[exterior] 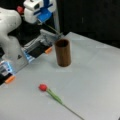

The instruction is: Flower insertion into a vase

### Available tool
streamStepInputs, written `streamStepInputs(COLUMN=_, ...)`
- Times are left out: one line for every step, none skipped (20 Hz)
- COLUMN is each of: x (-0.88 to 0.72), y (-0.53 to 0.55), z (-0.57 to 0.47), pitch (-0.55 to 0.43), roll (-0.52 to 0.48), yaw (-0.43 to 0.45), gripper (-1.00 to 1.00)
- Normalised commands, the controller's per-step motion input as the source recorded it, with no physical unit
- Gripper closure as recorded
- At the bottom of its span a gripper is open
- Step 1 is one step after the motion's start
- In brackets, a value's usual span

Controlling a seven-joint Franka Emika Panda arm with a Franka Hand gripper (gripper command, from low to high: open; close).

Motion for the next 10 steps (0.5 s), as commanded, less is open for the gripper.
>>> streamStepInputs(x=0.5, y=0.06, z=0.25, pitch=0.72, roll=0.095, yaw=0.021, gripper=1.0)
streamStepInputs(x=0.58, y=0.07, z=0.28, pitch=0.735, roll=0.091, yaw=0.03, gripper=1.0)
streamStepInputs(x=0.65, y=0.08, z=0.3, pitch=0.769, roll=0.065, yaw=0.036, gripper=1.0)
streamStepInputs(x=0.68, y=0.09, z=0.29, pitch=0.773, roll=0.027, yaw=0.046, gripper=1.0)
streamStepInputs(x=0.68, y=0.09, z=0.28, pitch=0.743, roll=0.003, yaw=0.057, gripper=1.0)
streamStepInputs(x=0.69, y=0.09, z=0.26, pitch=0.731, roll=-0.032, yaw=0.069, gripper=1.0)
streamStepInputs(x=0.67, y=0.09, z=0.23, pitch=0.701, roll=-0.059, yaw=0.08, gripper=1.0)
streamStepInputs(x=0.62, y=0.1, z=0.18, pitch=0.667, roll=-0.087, yaw=0.095, gripper=1.0)
streamStepInputs(x=0.57, y=0.11, z=0.15, pitch=0.626, roll=-0.113, yaw=0.106, gripper=1.0)
streamStepInputs(x=0.52, y=0.11, z=0.12, pitch=0.577, roll=-0.129, yaw=0.114, gripper=1.0)
